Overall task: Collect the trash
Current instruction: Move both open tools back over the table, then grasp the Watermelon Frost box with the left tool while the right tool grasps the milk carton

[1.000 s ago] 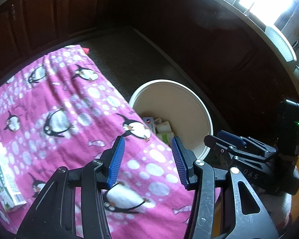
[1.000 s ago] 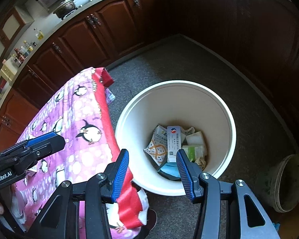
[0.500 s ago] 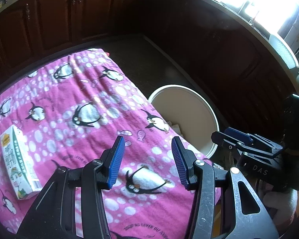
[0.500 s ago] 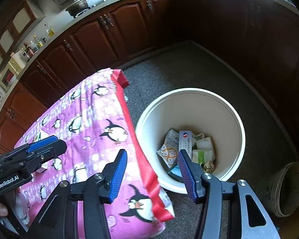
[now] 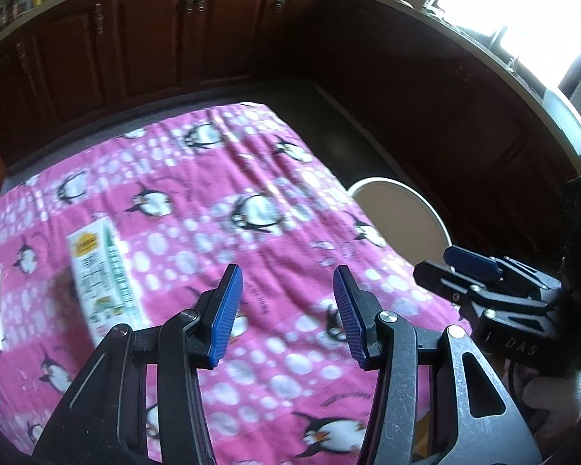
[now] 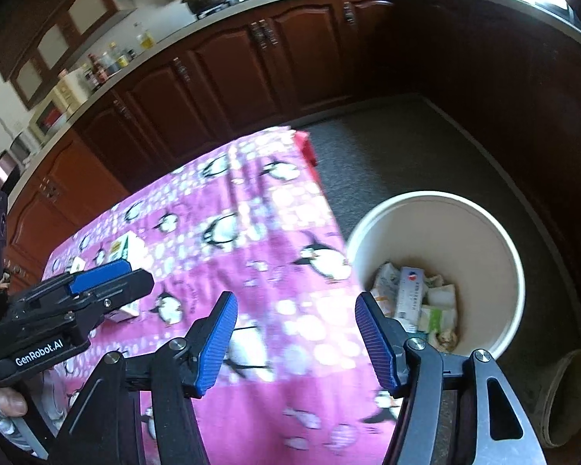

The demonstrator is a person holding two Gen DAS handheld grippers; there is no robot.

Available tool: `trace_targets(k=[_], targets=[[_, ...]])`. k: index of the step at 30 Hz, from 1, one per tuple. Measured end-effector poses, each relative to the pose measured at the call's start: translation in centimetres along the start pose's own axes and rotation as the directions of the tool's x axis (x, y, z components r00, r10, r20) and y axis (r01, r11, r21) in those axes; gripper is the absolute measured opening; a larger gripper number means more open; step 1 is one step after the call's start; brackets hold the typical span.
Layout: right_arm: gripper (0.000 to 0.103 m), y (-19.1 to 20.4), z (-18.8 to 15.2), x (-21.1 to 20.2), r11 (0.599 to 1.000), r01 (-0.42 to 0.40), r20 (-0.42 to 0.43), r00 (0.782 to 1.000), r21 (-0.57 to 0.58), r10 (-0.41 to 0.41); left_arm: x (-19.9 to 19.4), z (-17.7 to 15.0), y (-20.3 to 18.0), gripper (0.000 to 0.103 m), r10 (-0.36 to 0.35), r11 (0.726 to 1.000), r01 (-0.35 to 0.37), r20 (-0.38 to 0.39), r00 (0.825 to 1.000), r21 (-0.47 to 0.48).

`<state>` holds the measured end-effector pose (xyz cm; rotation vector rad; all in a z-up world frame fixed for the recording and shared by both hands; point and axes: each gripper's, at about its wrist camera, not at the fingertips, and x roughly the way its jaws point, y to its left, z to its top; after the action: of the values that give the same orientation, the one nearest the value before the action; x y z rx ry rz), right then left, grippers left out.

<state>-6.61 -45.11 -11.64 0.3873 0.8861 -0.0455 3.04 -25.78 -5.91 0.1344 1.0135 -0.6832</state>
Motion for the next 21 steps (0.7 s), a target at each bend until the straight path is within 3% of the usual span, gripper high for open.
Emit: trace_targets(k=[21], targets=[[0.064, 12.7, 0.7, 3.9, 0.977, -0.144, -0.071, 0.988, -0.156, 0.134, -5.5, -3.9, 12.5, 0.047, 0.127, 0.977, -0.123, 0.013, 0.992, -0.173]])
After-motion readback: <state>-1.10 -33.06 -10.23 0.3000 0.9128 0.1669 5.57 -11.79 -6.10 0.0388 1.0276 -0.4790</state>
